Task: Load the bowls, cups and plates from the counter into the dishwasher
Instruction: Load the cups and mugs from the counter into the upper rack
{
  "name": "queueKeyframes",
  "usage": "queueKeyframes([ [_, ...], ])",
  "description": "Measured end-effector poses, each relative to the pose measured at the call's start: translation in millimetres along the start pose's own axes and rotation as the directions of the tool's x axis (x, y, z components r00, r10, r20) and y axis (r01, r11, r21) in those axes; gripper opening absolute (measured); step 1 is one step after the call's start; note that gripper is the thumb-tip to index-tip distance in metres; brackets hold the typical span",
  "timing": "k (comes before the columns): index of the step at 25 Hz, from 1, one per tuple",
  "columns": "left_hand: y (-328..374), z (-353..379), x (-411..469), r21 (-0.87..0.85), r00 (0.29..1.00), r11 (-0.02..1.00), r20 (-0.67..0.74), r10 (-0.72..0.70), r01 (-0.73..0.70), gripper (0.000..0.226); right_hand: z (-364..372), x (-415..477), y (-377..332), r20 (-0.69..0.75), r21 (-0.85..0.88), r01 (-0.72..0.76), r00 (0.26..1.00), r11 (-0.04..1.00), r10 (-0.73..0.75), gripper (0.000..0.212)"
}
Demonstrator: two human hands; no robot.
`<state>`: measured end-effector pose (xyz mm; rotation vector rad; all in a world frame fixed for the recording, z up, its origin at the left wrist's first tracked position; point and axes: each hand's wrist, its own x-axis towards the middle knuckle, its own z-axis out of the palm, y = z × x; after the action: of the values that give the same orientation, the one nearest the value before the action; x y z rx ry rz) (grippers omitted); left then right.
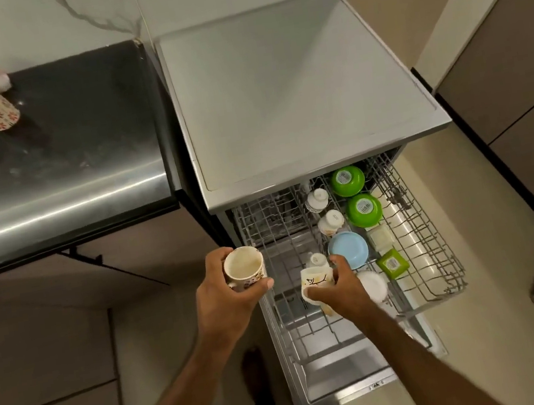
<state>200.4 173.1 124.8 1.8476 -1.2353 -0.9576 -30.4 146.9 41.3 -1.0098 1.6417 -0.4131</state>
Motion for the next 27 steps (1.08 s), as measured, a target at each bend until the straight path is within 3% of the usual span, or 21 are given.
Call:
queueKeyframes([
  [3, -13.8, 28.7, 34.2, -0.019, 0.999, 0.999, 0.031, -0.03, 0.03, 0.075, 3.3, 45.0, -1.8, -0.048, -0.079, 0.002, 0.999, 0.997, -0.006, 0.081],
  [7, -30.0, 68.2, 74.5, -0.037, 0.996, 0.998, 0.078, -0.04, 0.043, 0.075, 3.9, 110.6, -2.6, -0.123, -0.409, 0.044, 0.987, 0.912, -0.103, 0.094],
  [11, -44.4, 95.0, 96.9, -0.057, 0.992, 0.996, 0.113, -0.059, 0.066, 0.077, 11.4, 173.8, 1.8, -0.025, -0.773, 0.153, 0.962, 0.616, -0.27, 0.103],
  [15, -59.5, 106.6, 104.9, -0.072, 0.991, 0.995, 0.118, -0.066, 0.075, 0.078, 29.7, 216.7, 5.0, 0.124, -0.893, 0.258, 0.929, 0.369, -0.349, 0.093],
  [17, -69.4, 110.9, 108.8, -0.081, 0.992, 0.994, 0.111, -0.066, 0.075, 0.079, 33.1, 234.2, 13.6, 0.161, -0.906, 0.295, 0.903, 0.303, -0.397, 0.091],
  [23, -101.1, 128.0, 118.2, -0.104, 0.994, 0.991, 0.087, -0.069, 0.078, 0.074, 24.5, 253.7, 51.5, 0.227, -0.827, 0.415, 0.864, 0.38, -0.45, 0.098],
  [27, -111.8, 138.1, 121.3, -0.121, 0.996, 0.991, 0.076, -0.055, 0.064, 0.07, 16.5, 246.0, 57.0, 0.104, -0.779, 0.406, 0.835, 0.477, -0.541, 0.101],
])
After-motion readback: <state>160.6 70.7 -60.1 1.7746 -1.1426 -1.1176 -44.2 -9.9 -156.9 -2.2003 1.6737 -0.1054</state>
